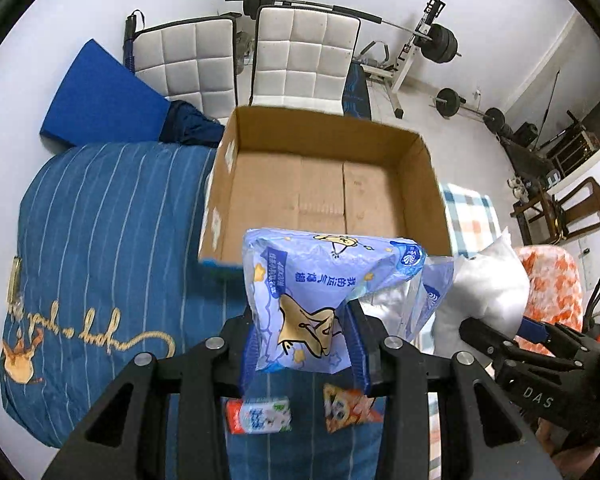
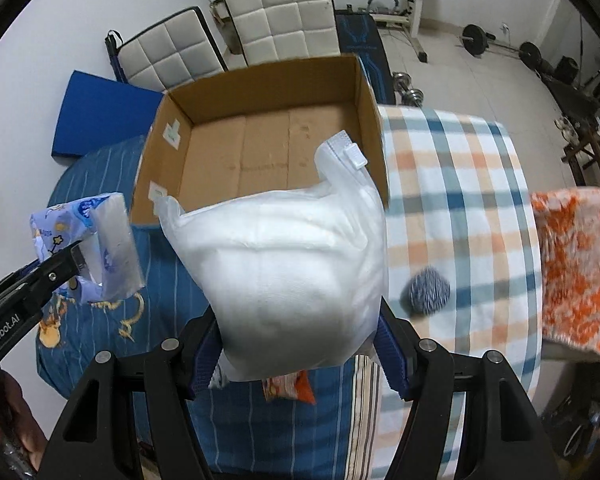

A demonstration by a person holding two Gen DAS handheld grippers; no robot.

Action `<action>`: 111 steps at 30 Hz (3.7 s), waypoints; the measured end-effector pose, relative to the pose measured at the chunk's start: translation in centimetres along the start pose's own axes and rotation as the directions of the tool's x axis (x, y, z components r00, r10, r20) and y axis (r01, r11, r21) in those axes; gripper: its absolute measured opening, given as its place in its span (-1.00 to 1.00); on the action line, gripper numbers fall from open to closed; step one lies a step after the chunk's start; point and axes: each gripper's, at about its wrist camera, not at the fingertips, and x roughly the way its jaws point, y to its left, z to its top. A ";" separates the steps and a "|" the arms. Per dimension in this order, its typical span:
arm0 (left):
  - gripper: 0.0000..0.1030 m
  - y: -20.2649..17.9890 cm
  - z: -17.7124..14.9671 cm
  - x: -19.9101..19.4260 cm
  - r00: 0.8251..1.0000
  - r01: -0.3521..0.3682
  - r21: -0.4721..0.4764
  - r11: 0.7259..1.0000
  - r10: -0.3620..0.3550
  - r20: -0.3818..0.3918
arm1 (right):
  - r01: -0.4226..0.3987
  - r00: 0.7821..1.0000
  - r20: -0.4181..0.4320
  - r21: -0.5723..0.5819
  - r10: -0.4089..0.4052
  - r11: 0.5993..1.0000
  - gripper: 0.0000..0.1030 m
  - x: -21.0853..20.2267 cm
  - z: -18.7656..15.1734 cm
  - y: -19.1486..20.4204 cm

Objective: Organize soft objects
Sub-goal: 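Carry both items into the cardboard box and open both tools, then move both tools back toward the remaining snacks on the bed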

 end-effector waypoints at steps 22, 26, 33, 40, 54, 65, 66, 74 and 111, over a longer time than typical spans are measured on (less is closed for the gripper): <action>-0.31 2.5 17.9 26.5 0.934 -0.018 -0.097 0.995 -0.018 -0.357 | 0.046 0.980 -0.196 0.031 -0.039 0.998 0.36 20.8 21.7 0.2; -0.29 2.7 18.2 28.8 0.919 -0.044 -0.081 0.996 0.009 -0.395 | 0.082 0.969 -0.233 0.011 -0.077 0.997 0.39 23.9 22.7 0.6; -0.07 2.2 18.5 29.7 0.906 -0.068 -0.042 0.997 0.044 -0.420 | 0.108 0.956 -0.278 0.020 -0.098 0.994 0.53 26.7 24.0 0.6; 0.30 2.0 18.9 29.1 0.893 -0.071 -0.067 0.995 0.033 -0.449 | 0.117 0.955 -0.271 -0.016 -0.117 0.993 0.67 26.7 24.8 1.5; 0.99 0.3 16.8 20.3 0.945 -0.072 0.010 0.997 0.071 -0.319 | 0.109 0.977 -0.178 -0.071 -0.120 0.991 1.00 19.6 19.7 1.9; 0.99 0.5 11.0 11.1 0.987 -0.091 0.011 0.996 0.091 -0.130 | 0.124 0.992 -0.023 -0.037 -0.125 0.992 1.00 12.0 12.0 1.2; 0.99 0.4 10.5 10.2 0.988 -0.096 0.016 0.995 0.097 -0.117 | 0.129 0.991 -0.015 -0.036 -0.130 0.991 1.00 11.6 12.0 1.2; 0.99 -0.1 6.7 3.9 0.994 -0.108 0.012 0.994 0.109 -0.027 | 0.151 0.986 0.082 -0.030 -0.148 0.988 1.00 5.2 8.4 1.4; 0.99 5.1 -14.3 8.8 0.909 -0.275 -0.027 0.961 0.251 -0.332 | 0.066 0.920 -0.386 -0.032 -0.074 0.997 0.44 19.6 -13.9 3.2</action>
